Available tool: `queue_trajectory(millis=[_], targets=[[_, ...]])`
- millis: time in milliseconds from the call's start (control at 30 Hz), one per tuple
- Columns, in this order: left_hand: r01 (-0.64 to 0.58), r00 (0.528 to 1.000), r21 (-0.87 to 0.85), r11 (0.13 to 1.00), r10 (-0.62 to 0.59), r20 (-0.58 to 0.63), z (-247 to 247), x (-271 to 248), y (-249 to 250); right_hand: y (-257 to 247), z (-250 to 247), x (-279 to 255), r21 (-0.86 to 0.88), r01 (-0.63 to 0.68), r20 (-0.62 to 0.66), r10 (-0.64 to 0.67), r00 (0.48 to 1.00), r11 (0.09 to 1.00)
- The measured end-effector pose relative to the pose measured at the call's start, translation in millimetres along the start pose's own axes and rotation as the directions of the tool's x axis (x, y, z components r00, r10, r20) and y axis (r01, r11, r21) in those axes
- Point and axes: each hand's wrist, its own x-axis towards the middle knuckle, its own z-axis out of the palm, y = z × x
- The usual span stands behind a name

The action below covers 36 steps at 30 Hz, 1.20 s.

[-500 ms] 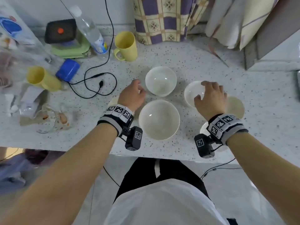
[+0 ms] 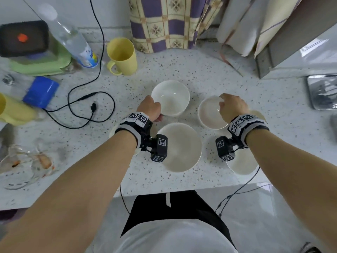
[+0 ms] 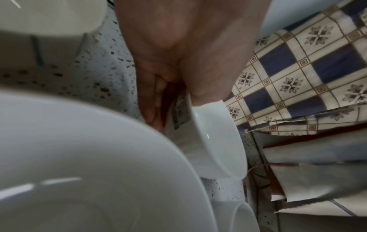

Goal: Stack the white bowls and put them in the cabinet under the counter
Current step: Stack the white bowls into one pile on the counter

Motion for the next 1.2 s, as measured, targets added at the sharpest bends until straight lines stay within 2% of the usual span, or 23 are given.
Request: queue_trajectory(millis=[100, 200, 267, 333, 400, 467, 567, 633, 767, 900, 1067, 1200], targets=[[-0.072, 0.995, -0.096, 0.993, 0.065, -0.070, -16.1, -8.0, -3.2, -3.6, -1.8, -8.7, 0.182, -0.062, -0.080, 0.078, 0.994, 0.981], [-0.138, 0.986, -0.163, 0.977, 0.119, -0.119, -35.9, -21.4, -5.0, -4.9, -2.6, -20.1, 0.479, -0.158, -0.093, 0.228, 0.969, 0.864], [-0.173, 0.981, -0.161, 0.972, 0.155, -0.116, -46.9, -32.0, -5.4, -11.4, -8.1, -29.4, 0.673, -0.244, 0.018, 0.314, 0.949, 0.698], [-0.184, 0.982, -0.170, 0.968, 0.172, -0.083, -53.7, -41.9, -6.8, -20.0, -14.0, -45.0, 0.831, -0.310, 0.183, 0.300, 0.936, 0.462], [-0.180, 0.984, -0.186, 0.966, 0.180, -0.020, -56.2, -50.7, -7.9, -26.2, -20.4, -65.0, 0.920, -0.315, 0.250, 0.269, 0.930, 0.235], [-0.186, 0.979, -0.176, 0.967, 0.197, 0.045, -56.0, -57.8, -10.2, -27.0, -26.0, -80.6, 0.947, -0.295, 0.255, 0.258, 0.932, 0.130], [-0.225, 0.964, -0.149, 0.963, 0.243, 0.112, -52.8, -70.7, -24.4, -21.0, -25.4, -96.2, 0.944, -0.300, 0.264, 0.226, 0.938, 0.140], [-0.232, 0.963, -0.134, 0.964, 0.247, 0.110, -49.9, -82.3, -31.7, -16.1, -26.3, -101.4, 0.937, -0.312, 0.274, 0.220, 0.936, 0.159], [-0.292, 0.956, -0.019, 0.956, 0.292, -0.002, -41.7, -113.9, -38.4, -16.8, -35.6, -105.6, 0.938, -0.298, 0.245, 0.267, 0.932, 0.179], [-0.367, 0.912, 0.271, 0.890, 0.401, -0.083, -22.2, -133.2, -55.5, -18.7, -35.9, -107.9, 0.954, -0.250, 0.191, 0.309, 0.932, 0.167], [-0.297, 0.898, 0.562, 0.772, 0.425, -0.109, 12.6, -141.1, -73.4, -10.4, -27.0, -120.4, 0.971, -0.099, 0.063, 0.164, 0.984, 0.219], [-0.204, 0.912, 0.618, 0.759, 0.376, -0.161, 32.9, -144.4, -79.1, -9.2, -11.8, -123.0, 0.944, -0.004, -0.015, 0.058, 0.998, 0.330]])
